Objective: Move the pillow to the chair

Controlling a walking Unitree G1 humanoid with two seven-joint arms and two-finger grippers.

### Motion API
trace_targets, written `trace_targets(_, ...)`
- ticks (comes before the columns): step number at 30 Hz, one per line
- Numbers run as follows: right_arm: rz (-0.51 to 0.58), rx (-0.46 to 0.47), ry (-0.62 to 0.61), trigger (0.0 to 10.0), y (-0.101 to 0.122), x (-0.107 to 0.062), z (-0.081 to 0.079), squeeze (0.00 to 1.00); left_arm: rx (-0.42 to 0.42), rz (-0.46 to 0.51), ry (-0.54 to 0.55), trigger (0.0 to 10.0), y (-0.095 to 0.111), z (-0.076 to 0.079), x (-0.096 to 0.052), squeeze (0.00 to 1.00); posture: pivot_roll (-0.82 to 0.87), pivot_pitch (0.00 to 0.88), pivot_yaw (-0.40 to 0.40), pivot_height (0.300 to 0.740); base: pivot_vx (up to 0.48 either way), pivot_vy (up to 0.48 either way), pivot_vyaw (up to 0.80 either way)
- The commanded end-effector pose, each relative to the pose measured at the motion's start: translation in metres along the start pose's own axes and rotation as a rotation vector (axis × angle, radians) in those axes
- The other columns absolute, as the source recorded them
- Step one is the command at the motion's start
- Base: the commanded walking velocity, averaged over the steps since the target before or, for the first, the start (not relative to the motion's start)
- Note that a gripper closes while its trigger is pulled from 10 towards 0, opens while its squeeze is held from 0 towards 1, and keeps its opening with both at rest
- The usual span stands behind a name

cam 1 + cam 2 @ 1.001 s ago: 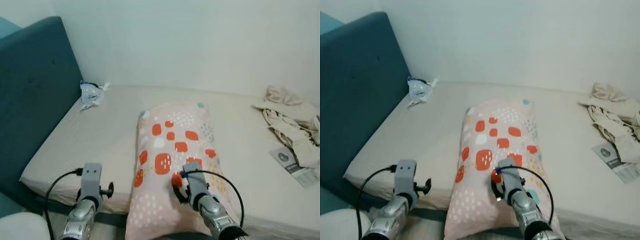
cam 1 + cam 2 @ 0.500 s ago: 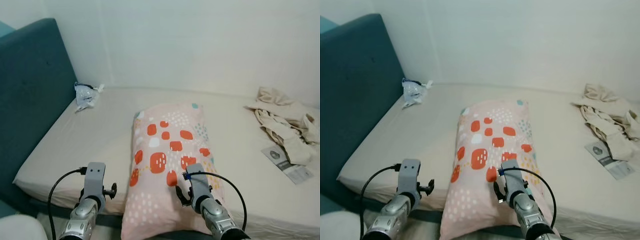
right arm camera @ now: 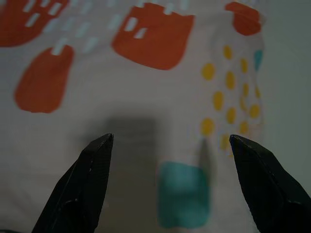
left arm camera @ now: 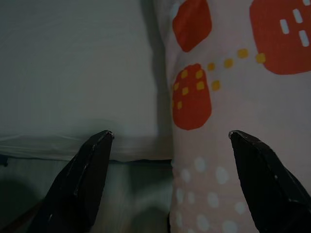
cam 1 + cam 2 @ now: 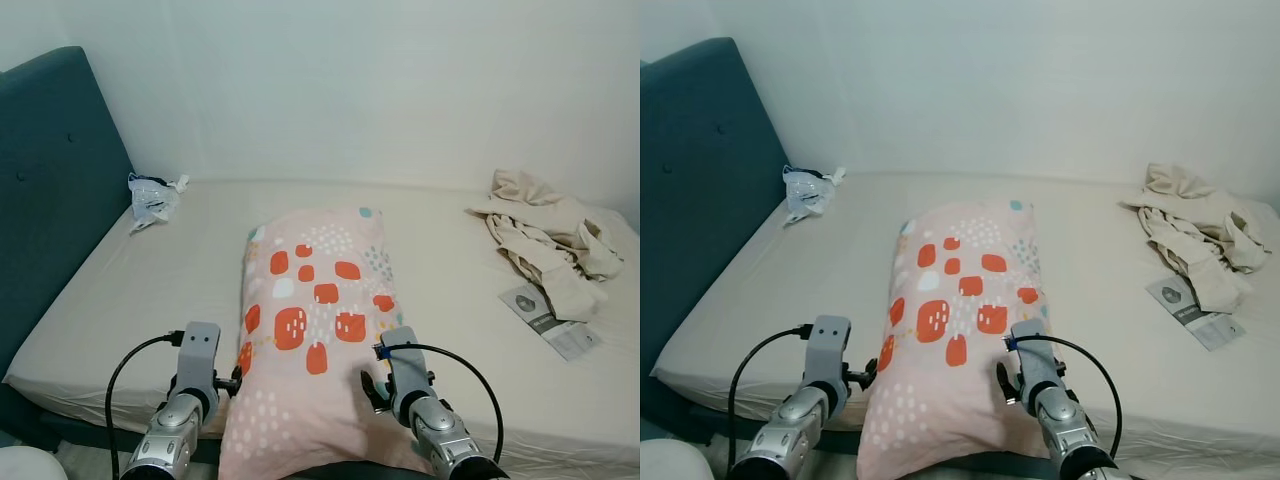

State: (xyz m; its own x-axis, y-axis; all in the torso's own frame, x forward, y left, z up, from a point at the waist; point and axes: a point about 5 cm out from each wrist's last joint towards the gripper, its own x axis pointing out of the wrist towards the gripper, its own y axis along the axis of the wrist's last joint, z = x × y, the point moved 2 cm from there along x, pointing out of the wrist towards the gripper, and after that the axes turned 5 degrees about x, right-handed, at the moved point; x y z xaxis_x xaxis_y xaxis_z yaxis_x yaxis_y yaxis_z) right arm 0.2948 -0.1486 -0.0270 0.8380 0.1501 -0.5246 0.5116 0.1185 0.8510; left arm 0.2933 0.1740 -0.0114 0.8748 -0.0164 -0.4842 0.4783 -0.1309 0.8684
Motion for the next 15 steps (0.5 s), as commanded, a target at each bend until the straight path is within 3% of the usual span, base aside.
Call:
trace_targets(1,-0.003,0.013,0.005,10.0,-0.0014,-0.0001,-0.0024,0.0,0.02,-0.022,0.006,10.0,-0.0038,-0.0049,-0.0003,0.0,-0.01,0.053,0.007,0.705,0.0,0.0,0.0)
trace_targets(6,-0.002,0.009,0.007,10.0,-0.0005,0.0002,-0.0027,0.0,0.039,-0.008,0.007,10.0,-0.0007,-0.0051,0.0004,0.0,-0.02,0.045,0.006,0.705,0.0,0.0,0.0)
trace_targets(8,-0.001,0.008,0.007,10.0,0.0002,0.0004,-0.0025,0.0,0.014,-0.019,0.006,10.0,-0.0008,-0.0061,0.0012,0.0,-0.02,0.043,0.006,0.705,0.0,-0.48,0.0)
trace_targets(13,0.001,0.008,0.006,10.0,0.0007,0.0004,-0.0017,0.0,0.054,-0.038,0.032,10.0,-0.0034,-0.0082,0.0019,0.0,-0.02,0.041,0.006,0.705,0.0,-0.48,0.0)
trace_targets(15,0.0,0.007,0.006,10.0,0.0004,0.0002,-0.0013,0.0,0.021,-0.038,0.033,10.0,-0.0035,-0.0075,0.002,0.0,-0.02,0.041,0.004,0.705,0.0,0.0,0.0)
